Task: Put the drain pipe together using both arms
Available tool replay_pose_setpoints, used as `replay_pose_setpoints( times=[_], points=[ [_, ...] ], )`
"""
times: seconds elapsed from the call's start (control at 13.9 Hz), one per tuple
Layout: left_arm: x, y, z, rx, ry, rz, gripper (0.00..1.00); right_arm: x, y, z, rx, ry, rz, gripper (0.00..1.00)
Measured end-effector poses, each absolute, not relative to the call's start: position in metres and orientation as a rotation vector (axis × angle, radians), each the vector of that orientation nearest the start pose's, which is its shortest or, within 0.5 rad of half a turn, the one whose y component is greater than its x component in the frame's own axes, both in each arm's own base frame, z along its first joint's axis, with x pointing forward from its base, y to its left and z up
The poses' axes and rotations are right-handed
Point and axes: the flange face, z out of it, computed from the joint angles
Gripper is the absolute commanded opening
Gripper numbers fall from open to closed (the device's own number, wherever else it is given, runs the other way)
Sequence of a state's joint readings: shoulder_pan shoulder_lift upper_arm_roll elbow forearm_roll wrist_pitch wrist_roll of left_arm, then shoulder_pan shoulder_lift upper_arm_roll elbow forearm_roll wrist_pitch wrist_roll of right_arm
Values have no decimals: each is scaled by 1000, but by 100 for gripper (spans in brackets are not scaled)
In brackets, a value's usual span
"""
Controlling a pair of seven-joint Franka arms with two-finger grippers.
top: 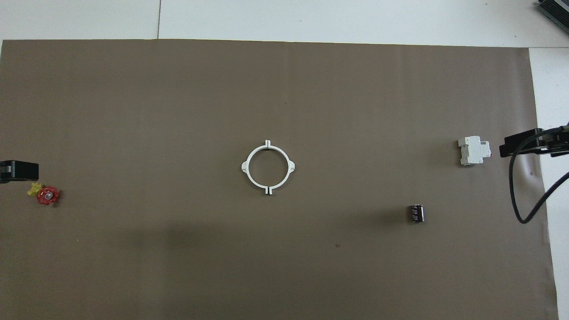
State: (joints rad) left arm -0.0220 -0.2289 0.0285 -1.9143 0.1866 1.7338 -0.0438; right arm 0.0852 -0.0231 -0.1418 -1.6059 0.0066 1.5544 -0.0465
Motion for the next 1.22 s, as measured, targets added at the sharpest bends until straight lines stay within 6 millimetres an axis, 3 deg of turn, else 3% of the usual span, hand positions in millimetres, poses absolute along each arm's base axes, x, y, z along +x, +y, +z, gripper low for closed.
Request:
replay_pose_setpoints(
  times=[0.36,0.58,0.86,1.22],
  points=[
    [494,14,582,-2989,-20,-55,100,545,-33,620,-3149,16,31,100],
    [503,22,563,-3019,-43,4,100,545,-34,620,-3161,16,30,100],
    [514,25,549,-3023,160,57,100,545,-35,620,-3170,16,30,100],
    [519,24,540,-3023,229,70,100,545,-35,620,-3170,16,30,100]
  ],
)
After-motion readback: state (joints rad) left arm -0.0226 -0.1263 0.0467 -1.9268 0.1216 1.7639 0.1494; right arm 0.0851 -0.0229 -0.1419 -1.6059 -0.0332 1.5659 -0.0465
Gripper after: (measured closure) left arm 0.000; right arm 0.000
